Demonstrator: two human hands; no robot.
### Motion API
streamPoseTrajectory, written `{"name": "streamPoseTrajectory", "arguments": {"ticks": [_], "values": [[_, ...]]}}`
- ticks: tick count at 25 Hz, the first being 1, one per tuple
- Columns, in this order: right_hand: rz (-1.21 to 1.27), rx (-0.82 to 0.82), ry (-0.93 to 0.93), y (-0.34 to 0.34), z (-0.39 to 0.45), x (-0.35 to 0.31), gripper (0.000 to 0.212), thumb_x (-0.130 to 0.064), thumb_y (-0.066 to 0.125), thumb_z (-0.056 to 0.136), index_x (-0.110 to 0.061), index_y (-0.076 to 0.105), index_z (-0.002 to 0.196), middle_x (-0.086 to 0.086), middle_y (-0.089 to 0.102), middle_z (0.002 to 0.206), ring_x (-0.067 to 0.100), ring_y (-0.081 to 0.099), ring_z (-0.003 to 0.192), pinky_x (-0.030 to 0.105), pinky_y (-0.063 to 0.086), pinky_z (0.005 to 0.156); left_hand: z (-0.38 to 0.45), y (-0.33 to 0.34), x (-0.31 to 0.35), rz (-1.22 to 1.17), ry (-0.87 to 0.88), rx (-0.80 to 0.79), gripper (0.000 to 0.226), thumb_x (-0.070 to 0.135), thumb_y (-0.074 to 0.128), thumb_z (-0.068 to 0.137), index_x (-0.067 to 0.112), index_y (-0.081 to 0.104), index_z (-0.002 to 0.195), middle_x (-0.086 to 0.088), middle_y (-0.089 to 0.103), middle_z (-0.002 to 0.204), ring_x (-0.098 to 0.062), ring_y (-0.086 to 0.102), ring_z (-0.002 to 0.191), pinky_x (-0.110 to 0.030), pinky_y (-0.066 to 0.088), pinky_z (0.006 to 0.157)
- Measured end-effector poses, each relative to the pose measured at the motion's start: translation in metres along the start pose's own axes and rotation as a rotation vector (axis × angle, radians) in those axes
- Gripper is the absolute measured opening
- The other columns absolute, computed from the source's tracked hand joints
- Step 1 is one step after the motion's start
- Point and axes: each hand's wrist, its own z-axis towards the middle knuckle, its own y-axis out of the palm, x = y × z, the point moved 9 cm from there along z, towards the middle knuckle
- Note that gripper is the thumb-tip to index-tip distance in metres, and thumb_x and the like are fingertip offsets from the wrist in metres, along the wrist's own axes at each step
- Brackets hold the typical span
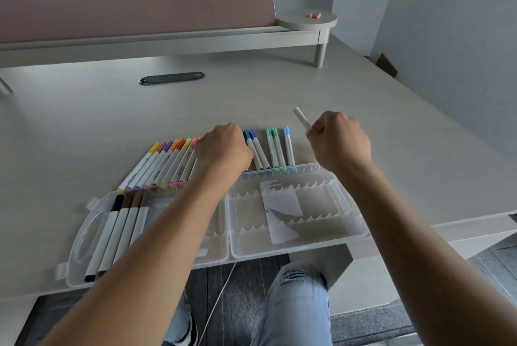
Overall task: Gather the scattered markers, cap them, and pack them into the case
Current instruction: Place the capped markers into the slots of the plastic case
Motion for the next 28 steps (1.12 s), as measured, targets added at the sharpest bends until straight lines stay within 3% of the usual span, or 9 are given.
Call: {"name": "streamPoseTrajectory", "arguments": {"ticks": [4, 8, 10, 14, 17, 20, 23, 28], "values": [[0.139, 0.085, -0.064, -0.013, -0.012, -0.016, 0.022, -0.029, 0.054, 0.104, -0.011, 0.065, 0.102, 0.005, 0.063, 0.096, 0.025, 0.059, 0.077, 0.036, 0.049, 0.064, -0.004, -0.005, -0.003, -0.081, -0.019, -0.01, 0.036, 0.04, 0.067, 0.088, 0.016, 0.047, 0.07, -0.005, 0.06, 0.075, -0.027, 0.061, 0.072, -0.031, 0.043, 0.063], [0.448, -0.071, -0.008, -0.005, -0.031, -0.034, 0.029, -0.024, 0.056, 0.101, 0.002, 0.066, 0.094, 0.022, 0.065, 0.075, 0.019, 0.051, 0.061, 0.035, 0.043, 0.056, -0.024, -0.029, -0.019, -0.277, -0.065, 0.08, 0.037, 0.039, 0.064, 0.09, 0.016, 0.048, 0.067, -0.001, 0.053, 0.064, -0.016, 0.046, 0.051, -0.027, 0.027, 0.049], [0.578, -0.147, 0.052, -0.001, -0.045, -0.043, 0.027, -0.023, 0.059, 0.1, 0.001, 0.069, 0.092, 0.016, 0.064, 0.068, 0.015, 0.049, 0.055, 0.026, 0.04, 0.052, -0.042, -0.04, -0.031, -0.386, -0.084, 0.138, 0.033, 0.036, 0.064, 0.088, 0.014, 0.052, 0.065, 0.0, 0.05, 0.058, -0.016, 0.041, 0.047, -0.027, 0.024, 0.047], [0.713, -0.24, 0.098, 0.009, -0.08, -0.075, 0.02, -0.021, 0.062, 0.098, -0.007, 0.071, 0.087, 0.006, 0.066, 0.071, 0.02, 0.055, 0.063, 0.033, 0.045, 0.06, -0.088, -0.058, -0.065, -0.62, -0.043, 0.208, 0.032, 0.03, 0.062, 0.089, 0.013, 0.059, 0.062, 0.001, 0.059, 0.055, -0.023, 0.057, 0.053, -0.028, 0.041, 0.049], [0.693, -0.291, 0.067, 0.016, -0.111, -0.105, 0.012, -0.022, 0.064, 0.099, -0.015, 0.072, 0.094, 0.003, 0.071, 0.081, 0.015, 0.059, 0.065, 0.026, 0.047, 0.059, -0.123, -0.067, -0.098, -0.707, -0.033, 0.224, 0.019, 0.026, 0.065, 0.092, 0.013, 0.065, 0.078, 0.003, 0.066, 0.067, -0.011, 0.06, 0.058, -0.025, 0.039, 0.051], [0.61, -0.309, 0.011, 0.026, -0.145, -0.134, 0.012, -0.026, 0.066, 0.098, -0.018, 0.068, 0.108, -0.003, 0.071, 0.079, 0.006, 0.056, 0.054, 0.017, 0.042, 0.05, -0.154, -0.073, -0.139, -0.75, -0.082, 0.263, 0.014, 0.029, 0.067, 0.092, 0.018, 0.066, 0.084, 0.009, 0.067, 0.071, -0.005, 0.06, 0.06, -0.019, 0.035, 0.051], [0.506, -0.315, -0.054, 0.039, -0.173, -0.161, 0.021, -0.03, 0.066, 0.097, -0.023, 0.062, 0.116, -0.005, 0.071, 0.08, 0.009, 0.063, 0.066, 0.024, 0.044, 0.058, -0.177, -0.08, -0.183, -0.827, -0.15, 0.305, 0.008, 0.026, 0.066, 0.091, 0.02, 0.07, 0.089, 0.013, 0.067, 0.07, -0.002, 0.062, 0.063, -0.018, 0.041, 0.053], [0.293, -0.25, -0.119, 0.059, -0.189, -0.199, 0.027, -0.036, 0.064, 0.096, -0.025, 0.06, 0.121, -0.015, 0.069, 0.081, 0.003, 0.062, 0.075, 0.027, 0.049, 0.064, -0.199, -0.095, -0.246, -0.903, -0.237, 0.387, 0.013, 0.028, 0.065, 0.09, 0.019, 0.074, 0.095, 0.009, 0.071, 0.071, -0.017, 0.068, 0.067, -0.037, 0.056, 0.065]]}}
